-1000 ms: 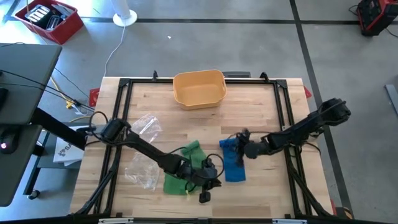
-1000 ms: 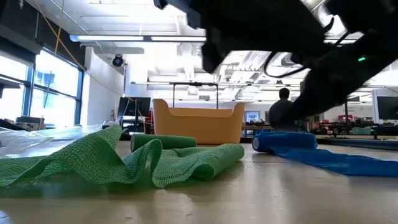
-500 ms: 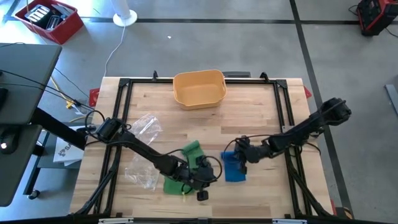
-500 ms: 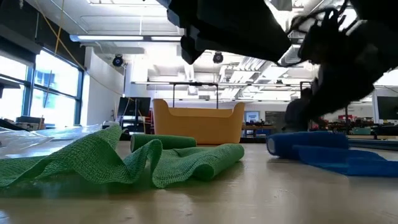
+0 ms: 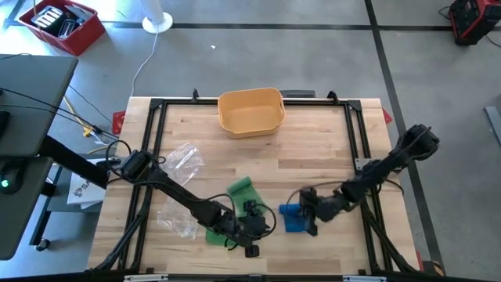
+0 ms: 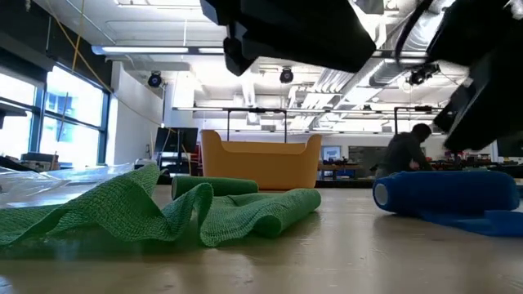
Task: Roll bandage
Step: Roll the blue bandage
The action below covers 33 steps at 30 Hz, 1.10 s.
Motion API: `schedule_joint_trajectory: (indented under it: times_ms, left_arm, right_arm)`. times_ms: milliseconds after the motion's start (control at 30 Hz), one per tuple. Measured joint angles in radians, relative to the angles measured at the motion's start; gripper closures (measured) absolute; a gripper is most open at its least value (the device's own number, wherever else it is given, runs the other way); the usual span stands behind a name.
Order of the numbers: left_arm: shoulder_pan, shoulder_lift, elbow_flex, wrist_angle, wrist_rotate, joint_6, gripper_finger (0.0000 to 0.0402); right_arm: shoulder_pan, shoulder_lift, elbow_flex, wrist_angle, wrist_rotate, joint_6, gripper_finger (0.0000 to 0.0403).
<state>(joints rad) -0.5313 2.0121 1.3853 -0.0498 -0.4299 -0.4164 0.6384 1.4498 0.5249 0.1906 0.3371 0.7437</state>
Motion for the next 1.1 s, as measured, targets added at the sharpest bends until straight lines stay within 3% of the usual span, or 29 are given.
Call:
schedule_joint_trajectory:
  times_ms: [133, 267, 367, 533, 600, 667, 733, 833, 900, 967, 1100]
  left_arm:
    - [-0.008, 0.0, 0.0, 0.001, -0.001, 0.007, 0.0358]
    - [-0.008, 0.0, 0.0, 0.002, -0.001, 0.007, 0.0358]
    - [-0.006, 0.0, 0.0, 0.001, -0.002, 0.004, 0.0358]
    - [-0.008, 0.0, 0.0, 0.0, -0.004, 0.002, 0.0358]
    - [-0.012, 0.0, 0.0, 0.001, -0.005, 0.002, 0.0358]
    - [-0.015, 0.0, 0.0, 0.0, -0.005, 0.001, 0.0358]
    - [-0.016, 0.0, 0.0, 0.0, -0.005, 0.002, 0.0358]
    - [-0.016, 0.0, 0.0, 0.001, -0.009, 0.001, 0.0358]
    - [-0.015, 0.0, 0.0, 0.001, -0.01, 0.001, 0.0358]
    - [-0.015, 0.0, 0.0, 0.001, -0.013, 0.001, 0.0358]
    - [-0.021, 0.0, 0.0, -0.008, -0.013, -0.002, 0.0358]
  right_arm:
    - [0.08, 0.0, 0.056, -0.03, 0.182, -0.022, 0.0403]
    - [0.056, 0.001, 0.074, -0.13, 0.302, 0.049, 0.0403]
    - [0.017, 0.03, 0.074, -0.197, 0.245, 0.105, 0.0403]
    - [0.043, 0.107, 0.087, -0.147, -0.043, 0.112, 0.0403]
    - [0.083, 0.118, 0.113, -0.146, -0.104, 0.112, 0.0403]
    - [0.121, 0.116, 0.145, -0.143, -0.057, 0.086, 0.0403]
    - [0.142, 0.114, 0.17, -0.163, 0.083, 0.067, 0.0403]
    - [0.113, 0.114, 0.183, -0.246, 0.257, 0.109, 0.0403]
    - [0.075, 0.114, 0.171, -0.317, 0.309, 0.166, 0.0403]
    - [0.04, 0.115, 0.147, -0.333, 0.288, 0.195, 0.0403]
    - [0.04, 0.112, 0.135, -0.277, 0.091, 0.162, 0.0403]
